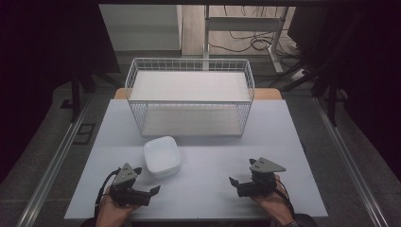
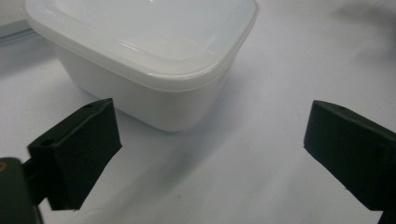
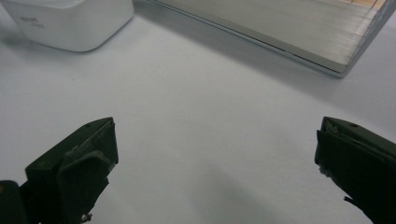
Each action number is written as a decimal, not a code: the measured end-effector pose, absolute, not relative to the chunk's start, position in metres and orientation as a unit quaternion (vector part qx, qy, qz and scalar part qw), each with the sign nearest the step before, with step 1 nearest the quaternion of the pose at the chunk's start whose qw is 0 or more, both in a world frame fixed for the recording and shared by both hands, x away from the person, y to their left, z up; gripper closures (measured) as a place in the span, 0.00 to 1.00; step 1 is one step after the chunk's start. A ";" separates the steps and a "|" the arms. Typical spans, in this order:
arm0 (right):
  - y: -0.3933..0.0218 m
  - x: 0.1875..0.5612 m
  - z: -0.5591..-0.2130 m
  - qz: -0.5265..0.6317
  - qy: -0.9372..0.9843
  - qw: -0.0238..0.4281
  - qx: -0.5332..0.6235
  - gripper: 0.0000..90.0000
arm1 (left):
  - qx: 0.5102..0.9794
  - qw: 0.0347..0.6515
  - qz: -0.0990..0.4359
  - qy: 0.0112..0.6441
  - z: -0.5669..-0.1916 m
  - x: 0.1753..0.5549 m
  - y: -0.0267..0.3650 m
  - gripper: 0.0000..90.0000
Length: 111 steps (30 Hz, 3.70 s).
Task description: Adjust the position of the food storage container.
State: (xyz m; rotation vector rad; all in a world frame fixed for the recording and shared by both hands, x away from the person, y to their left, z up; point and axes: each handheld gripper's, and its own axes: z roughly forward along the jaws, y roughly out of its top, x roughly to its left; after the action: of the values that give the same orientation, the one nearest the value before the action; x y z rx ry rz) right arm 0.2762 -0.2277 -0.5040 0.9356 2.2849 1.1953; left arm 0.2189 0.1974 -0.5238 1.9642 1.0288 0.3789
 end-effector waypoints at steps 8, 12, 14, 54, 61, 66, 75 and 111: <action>-0.227 0.278 -0.505 0.413 0.821 0.200 0.339 0.00 | 0.778 0.432 0.163 0.427 -0.522 0.222 0.226 0.51; -0.227 0.279 -0.506 0.408 0.824 0.200 0.338 0.02 | 0.780 0.415 0.158 0.441 -0.523 0.232 0.229 0.88; -0.226 0.278 -0.506 0.410 0.825 0.199 0.335 0.03 | 0.782 0.414 0.150 0.442 -0.524 0.239 0.229 1.00; -0.190 0.282 -0.502 0.407 0.839 0.124 0.338 0.48 | 0.763 0.419 0.152 0.468 -0.526 0.302 0.239 1.00; -0.156 0.282 -0.497 0.399 0.871 0.093 0.270 0.98 | 0.769 0.425 0.137 0.457 -0.527 0.315 0.228 1.00; -0.132 0.289 -0.498 0.385 0.887 0.091 0.240 0.99 | 0.777 0.418 0.130 0.452 -0.525 0.310 0.219 1.00; -0.121 0.299 -0.506 0.386 0.883 0.077 0.256 0.99 | 0.796 0.427 0.105 0.417 -0.520 0.296 0.191 1.00; -0.190 0.297 -0.492 0.381 0.864 0.147 0.294 0.57 | 0.807 0.418 0.128 0.396 -0.514 0.250 0.172 0.42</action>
State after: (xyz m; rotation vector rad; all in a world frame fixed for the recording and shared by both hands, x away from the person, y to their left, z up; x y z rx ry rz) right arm 0.2972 -0.1902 -0.4921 0.8446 2.4867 1.0972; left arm 0.2501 0.1720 -0.5137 2.0247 0.9933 0.3221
